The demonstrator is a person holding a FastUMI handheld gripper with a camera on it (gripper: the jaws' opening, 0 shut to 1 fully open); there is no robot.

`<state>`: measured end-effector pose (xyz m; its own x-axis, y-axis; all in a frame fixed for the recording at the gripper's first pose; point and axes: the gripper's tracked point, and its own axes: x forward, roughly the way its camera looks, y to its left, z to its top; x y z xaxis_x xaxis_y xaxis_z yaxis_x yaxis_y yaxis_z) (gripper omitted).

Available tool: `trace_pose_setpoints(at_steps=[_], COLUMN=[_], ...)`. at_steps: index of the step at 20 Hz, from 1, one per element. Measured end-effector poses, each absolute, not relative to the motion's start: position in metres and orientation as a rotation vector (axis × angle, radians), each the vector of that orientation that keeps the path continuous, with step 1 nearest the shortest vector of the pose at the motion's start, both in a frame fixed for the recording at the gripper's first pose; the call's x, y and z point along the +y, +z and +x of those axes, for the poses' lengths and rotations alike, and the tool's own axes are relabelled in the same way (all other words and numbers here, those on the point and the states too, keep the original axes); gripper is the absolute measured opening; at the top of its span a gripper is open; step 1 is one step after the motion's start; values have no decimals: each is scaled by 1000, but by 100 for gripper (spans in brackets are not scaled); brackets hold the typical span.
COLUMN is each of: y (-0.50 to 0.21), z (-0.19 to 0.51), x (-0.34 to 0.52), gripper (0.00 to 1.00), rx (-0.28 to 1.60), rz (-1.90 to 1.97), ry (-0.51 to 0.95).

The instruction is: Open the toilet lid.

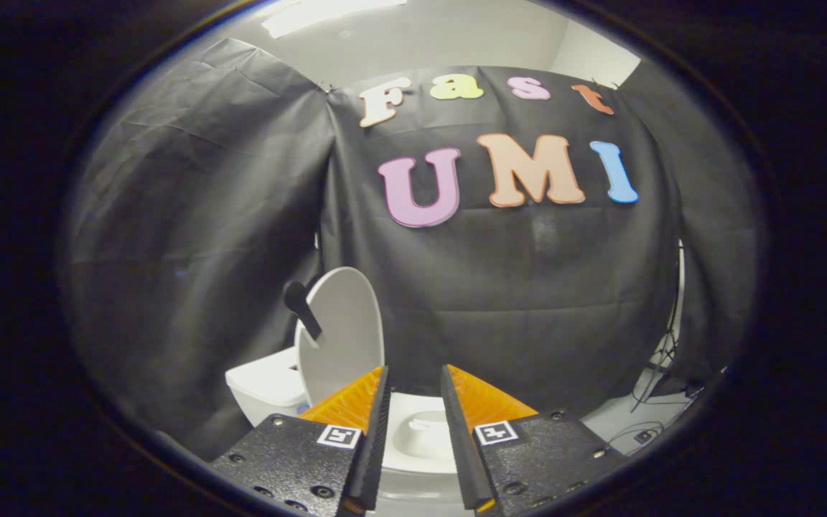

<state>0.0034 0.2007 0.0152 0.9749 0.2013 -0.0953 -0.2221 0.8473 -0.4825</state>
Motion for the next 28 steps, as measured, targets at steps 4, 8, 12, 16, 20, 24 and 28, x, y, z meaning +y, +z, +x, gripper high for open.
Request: trace_pose_setpoints(at_steps=[4,8,12,16,20,24,28], y=[22,32,32,8,-8,-10,-5], z=[4,2,1,3,1,-6,-12], x=[145,115,85,60,49,38,32], gripper=[41,39,35,35,35,35,35], rx=[31,3,35,67,94,94,73], rz=[-456,-430,-421,-328,-243,-214,-190], ry=[121,71,36,13,13,-9,-18])
